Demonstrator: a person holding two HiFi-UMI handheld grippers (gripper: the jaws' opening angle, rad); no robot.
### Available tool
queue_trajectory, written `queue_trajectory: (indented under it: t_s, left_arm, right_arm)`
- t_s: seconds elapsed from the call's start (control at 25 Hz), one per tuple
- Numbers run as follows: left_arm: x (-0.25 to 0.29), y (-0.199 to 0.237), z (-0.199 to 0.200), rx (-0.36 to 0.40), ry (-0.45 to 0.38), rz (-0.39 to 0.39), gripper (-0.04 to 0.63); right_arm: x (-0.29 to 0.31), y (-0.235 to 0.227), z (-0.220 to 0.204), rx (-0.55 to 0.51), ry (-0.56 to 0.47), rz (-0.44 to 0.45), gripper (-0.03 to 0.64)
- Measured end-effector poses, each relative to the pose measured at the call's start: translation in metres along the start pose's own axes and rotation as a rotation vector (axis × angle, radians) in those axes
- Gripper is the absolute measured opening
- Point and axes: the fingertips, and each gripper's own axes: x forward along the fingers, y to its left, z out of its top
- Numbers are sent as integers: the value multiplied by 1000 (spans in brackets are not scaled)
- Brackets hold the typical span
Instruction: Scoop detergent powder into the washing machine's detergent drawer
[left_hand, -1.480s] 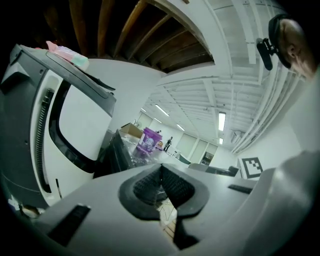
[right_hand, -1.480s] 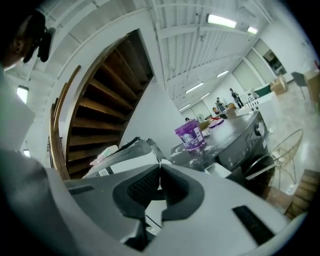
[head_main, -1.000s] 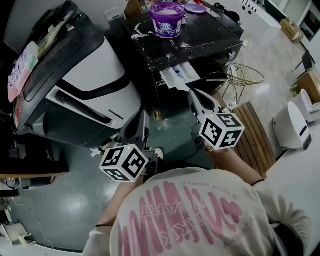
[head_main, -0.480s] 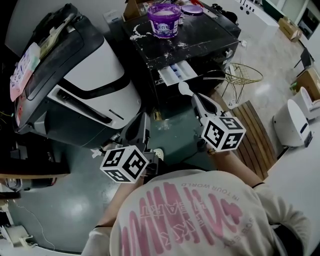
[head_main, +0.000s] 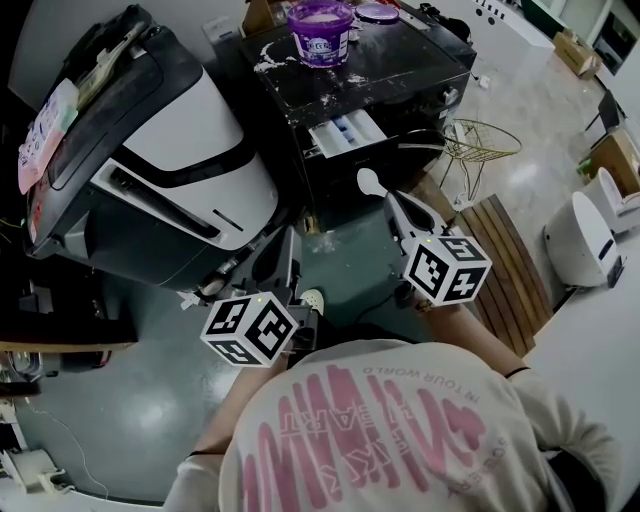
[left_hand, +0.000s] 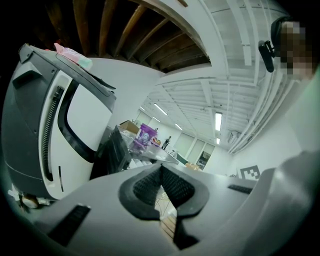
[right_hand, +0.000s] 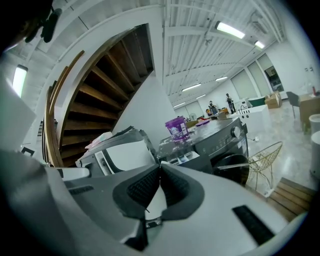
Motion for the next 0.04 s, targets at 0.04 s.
queue_trajectory:
  t_s: [0.04]
  left_arm:
    - [-1, -1, -3, -1, 2, -1, 2]
  right_arm:
    - [-2, -1, -2, 2, 2, -2, 2]
